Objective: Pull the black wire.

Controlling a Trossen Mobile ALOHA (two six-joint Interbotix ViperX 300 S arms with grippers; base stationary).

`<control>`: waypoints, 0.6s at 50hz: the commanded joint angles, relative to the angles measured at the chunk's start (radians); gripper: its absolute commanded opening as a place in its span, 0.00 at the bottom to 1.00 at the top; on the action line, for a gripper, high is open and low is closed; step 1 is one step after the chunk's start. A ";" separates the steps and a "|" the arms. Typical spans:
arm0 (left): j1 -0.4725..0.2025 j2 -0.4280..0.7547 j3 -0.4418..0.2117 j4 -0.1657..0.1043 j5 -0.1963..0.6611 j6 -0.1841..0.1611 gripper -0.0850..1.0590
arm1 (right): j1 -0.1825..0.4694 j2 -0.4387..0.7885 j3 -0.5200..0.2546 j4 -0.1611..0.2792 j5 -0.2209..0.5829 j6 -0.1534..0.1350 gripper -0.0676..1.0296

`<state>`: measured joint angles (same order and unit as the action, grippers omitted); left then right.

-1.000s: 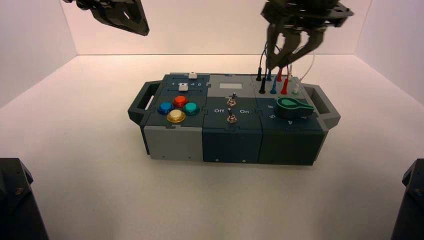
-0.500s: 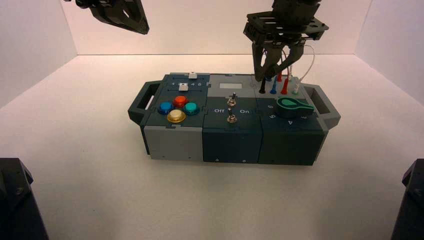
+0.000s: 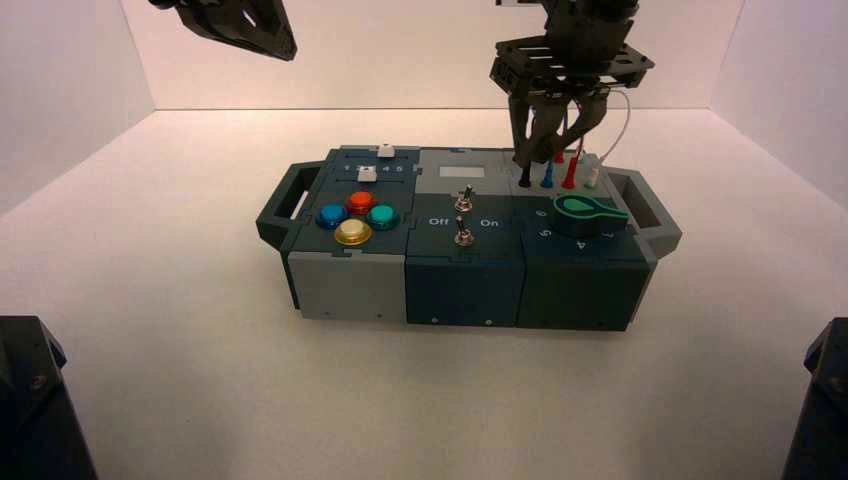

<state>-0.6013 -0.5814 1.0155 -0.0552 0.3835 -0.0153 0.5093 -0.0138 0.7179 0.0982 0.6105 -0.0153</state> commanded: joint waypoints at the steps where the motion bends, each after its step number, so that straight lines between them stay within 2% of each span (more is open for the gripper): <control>1: -0.003 -0.015 -0.029 -0.002 -0.005 0.000 0.05 | -0.017 -0.014 -0.026 0.000 -0.003 -0.003 0.38; 14: -0.003 -0.025 -0.028 -0.002 -0.005 0.000 0.05 | -0.017 -0.003 -0.028 0.005 -0.009 -0.003 0.34; 30: -0.003 -0.026 -0.031 -0.002 -0.005 0.002 0.05 | -0.015 0.035 -0.051 0.014 -0.008 -0.002 0.34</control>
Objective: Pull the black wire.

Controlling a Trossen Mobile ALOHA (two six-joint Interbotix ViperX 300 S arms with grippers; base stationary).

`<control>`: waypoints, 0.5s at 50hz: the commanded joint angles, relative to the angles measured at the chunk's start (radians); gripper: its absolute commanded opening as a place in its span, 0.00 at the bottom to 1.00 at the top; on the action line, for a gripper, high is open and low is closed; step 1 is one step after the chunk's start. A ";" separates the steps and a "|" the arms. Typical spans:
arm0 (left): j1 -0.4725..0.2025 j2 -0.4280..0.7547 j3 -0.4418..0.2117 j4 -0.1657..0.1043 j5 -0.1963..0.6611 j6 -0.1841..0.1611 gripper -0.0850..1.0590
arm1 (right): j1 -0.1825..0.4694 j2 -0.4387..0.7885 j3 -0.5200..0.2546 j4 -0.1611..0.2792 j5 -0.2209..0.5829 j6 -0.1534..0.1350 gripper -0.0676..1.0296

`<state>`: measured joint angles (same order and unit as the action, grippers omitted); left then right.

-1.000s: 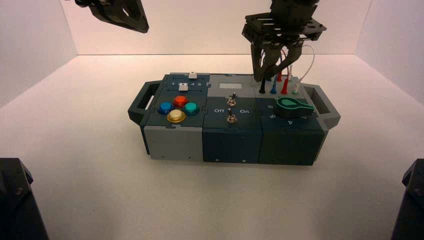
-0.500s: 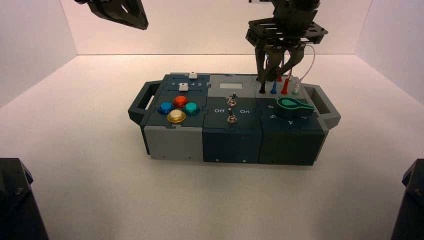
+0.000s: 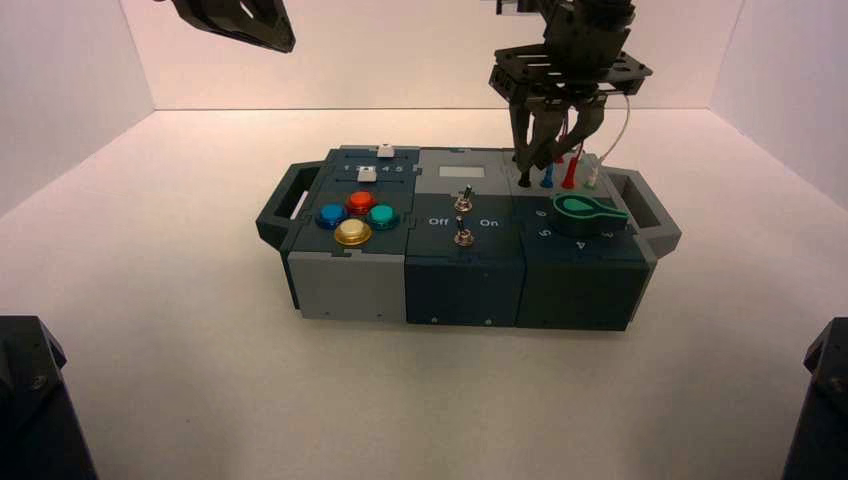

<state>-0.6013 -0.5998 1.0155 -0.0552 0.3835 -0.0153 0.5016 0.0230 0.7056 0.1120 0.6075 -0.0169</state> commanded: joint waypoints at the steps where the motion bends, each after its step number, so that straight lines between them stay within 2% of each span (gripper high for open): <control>1: -0.003 -0.008 -0.031 -0.002 -0.005 0.002 0.05 | -0.008 0.002 -0.041 0.000 -0.005 0.000 0.34; 6: -0.002 -0.008 -0.028 -0.002 -0.003 0.002 0.05 | -0.008 0.011 -0.049 0.000 -0.005 0.000 0.30; 7: -0.002 -0.009 -0.028 -0.002 -0.005 0.002 0.05 | -0.008 0.012 -0.049 0.000 -0.005 0.000 0.23; 9: -0.003 -0.008 -0.028 -0.002 -0.005 0.002 0.05 | -0.008 0.012 -0.048 0.000 -0.005 0.000 0.20; 10: -0.003 -0.009 -0.028 -0.002 -0.003 0.002 0.05 | -0.008 0.012 -0.048 0.000 -0.005 0.002 0.15; 11: -0.002 -0.009 -0.029 -0.002 -0.005 0.002 0.05 | -0.008 0.014 -0.044 -0.002 -0.005 0.000 0.05; 12: -0.002 -0.009 -0.029 -0.002 -0.003 0.002 0.05 | -0.008 0.014 -0.044 -0.003 -0.005 0.000 0.03; 25: -0.003 -0.012 -0.031 0.000 -0.005 0.003 0.05 | -0.008 -0.032 -0.043 -0.008 0.002 0.003 0.04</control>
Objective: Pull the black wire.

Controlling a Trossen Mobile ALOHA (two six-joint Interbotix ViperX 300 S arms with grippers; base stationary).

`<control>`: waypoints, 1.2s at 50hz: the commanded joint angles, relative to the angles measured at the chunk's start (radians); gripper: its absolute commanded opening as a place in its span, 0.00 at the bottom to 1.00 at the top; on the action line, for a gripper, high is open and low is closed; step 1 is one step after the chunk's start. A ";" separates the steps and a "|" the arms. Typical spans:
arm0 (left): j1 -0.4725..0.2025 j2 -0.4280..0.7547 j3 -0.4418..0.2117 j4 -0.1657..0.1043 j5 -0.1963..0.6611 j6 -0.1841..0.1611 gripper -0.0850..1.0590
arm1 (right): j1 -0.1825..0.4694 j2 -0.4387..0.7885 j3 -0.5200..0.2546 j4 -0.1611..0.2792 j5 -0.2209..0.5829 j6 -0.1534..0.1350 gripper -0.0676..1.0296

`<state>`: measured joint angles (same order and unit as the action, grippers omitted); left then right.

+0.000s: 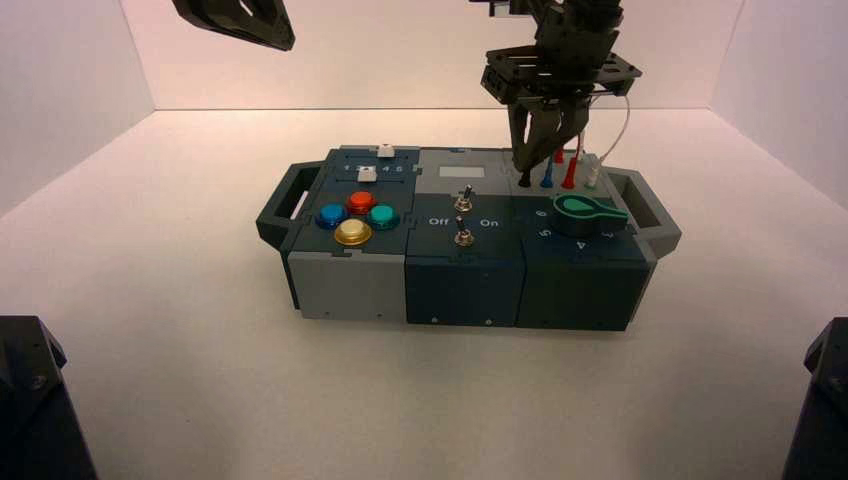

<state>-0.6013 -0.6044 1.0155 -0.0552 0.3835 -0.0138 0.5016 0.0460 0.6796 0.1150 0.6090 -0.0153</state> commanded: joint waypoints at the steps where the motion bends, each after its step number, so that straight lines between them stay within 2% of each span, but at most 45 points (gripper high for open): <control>1: -0.003 -0.008 -0.031 0.000 -0.005 0.002 0.05 | -0.008 -0.064 -0.017 -0.012 -0.002 0.002 0.04; 17: -0.003 -0.006 -0.031 0.000 -0.005 0.000 0.05 | -0.008 -0.133 -0.011 -0.020 -0.014 0.000 0.04; 27: -0.003 -0.006 -0.032 0.000 -0.005 0.000 0.05 | 0.000 -0.137 -0.003 -0.017 -0.067 -0.003 0.05; 33: -0.002 -0.008 -0.035 0.000 -0.005 0.000 0.05 | 0.012 -0.137 -0.018 -0.017 -0.101 -0.005 0.15; 39: -0.003 -0.009 -0.032 0.000 -0.005 0.000 0.05 | 0.025 -0.133 -0.031 -0.015 -0.098 -0.005 0.16; 42: -0.003 -0.011 -0.032 0.000 -0.005 0.000 0.05 | 0.034 -0.137 -0.032 -0.017 -0.091 -0.005 0.20; 45: -0.003 -0.014 -0.032 0.000 -0.005 0.000 0.05 | 0.049 -0.141 -0.032 -0.017 -0.087 -0.005 0.28; 49: -0.003 -0.021 -0.034 0.002 -0.003 0.000 0.05 | 0.061 -0.156 -0.031 -0.017 -0.080 -0.005 0.45; 60: -0.002 -0.040 -0.028 0.002 -0.005 0.000 0.05 | 0.075 -0.249 -0.018 -0.012 -0.084 -0.005 0.56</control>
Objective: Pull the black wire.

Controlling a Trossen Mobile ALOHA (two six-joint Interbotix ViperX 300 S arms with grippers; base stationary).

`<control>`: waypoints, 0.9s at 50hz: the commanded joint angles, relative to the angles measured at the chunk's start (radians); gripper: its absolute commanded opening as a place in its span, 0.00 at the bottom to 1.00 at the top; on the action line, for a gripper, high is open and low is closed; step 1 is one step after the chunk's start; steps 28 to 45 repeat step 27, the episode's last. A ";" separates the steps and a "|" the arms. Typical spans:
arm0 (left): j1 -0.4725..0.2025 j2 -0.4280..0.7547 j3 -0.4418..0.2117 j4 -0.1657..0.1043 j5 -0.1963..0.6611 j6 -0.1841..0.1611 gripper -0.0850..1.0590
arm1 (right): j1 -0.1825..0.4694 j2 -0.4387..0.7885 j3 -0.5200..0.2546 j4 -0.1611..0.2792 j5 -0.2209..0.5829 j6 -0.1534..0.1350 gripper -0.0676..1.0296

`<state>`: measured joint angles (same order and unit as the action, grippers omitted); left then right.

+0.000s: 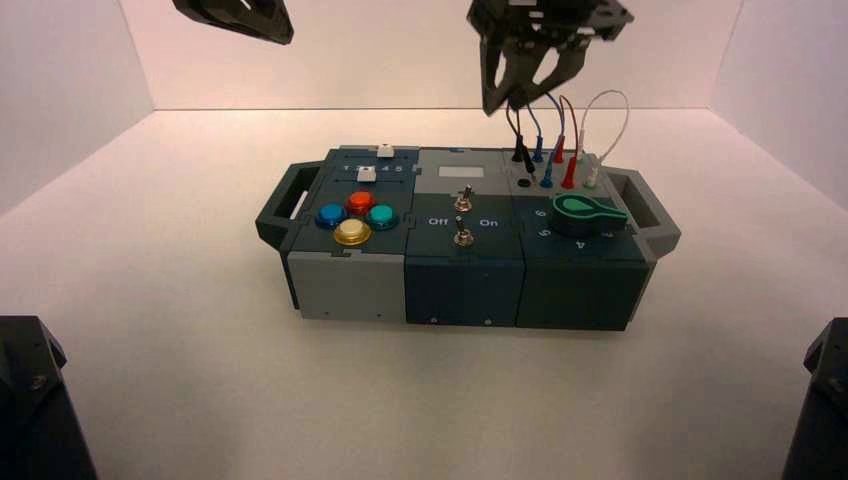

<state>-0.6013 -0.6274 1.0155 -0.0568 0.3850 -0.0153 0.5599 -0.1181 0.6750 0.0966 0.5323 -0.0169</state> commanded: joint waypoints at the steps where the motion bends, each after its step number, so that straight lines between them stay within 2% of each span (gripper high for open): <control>1: -0.002 -0.018 -0.026 0.003 -0.006 0.002 0.05 | 0.020 -0.097 -0.012 0.006 -0.009 -0.003 0.57; 8: 0.002 -0.029 -0.026 0.006 -0.009 0.003 0.05 | 0.043 -0.202 0.002 0.006 -0.009 -0.003 0.62; 20: 0.023 -0.041 -0.026 0.009 -0.014 0.003 0.05 | 0.044 -0.362 0.100 0.008 -0.052 -0.003 0.62; 27: 0.026 -0.041 -0.025 0.006 -0.018 0.002 0.05 | 0.044 -0.388 0.124 0.006 -0.080 -0.003 0.62; 45: 0.026 -0.041 -0.025 0.006 -0.018 0.002 0.05 | 0.044 -0.388 0.124 0.006 -0.080 -0.003 0.62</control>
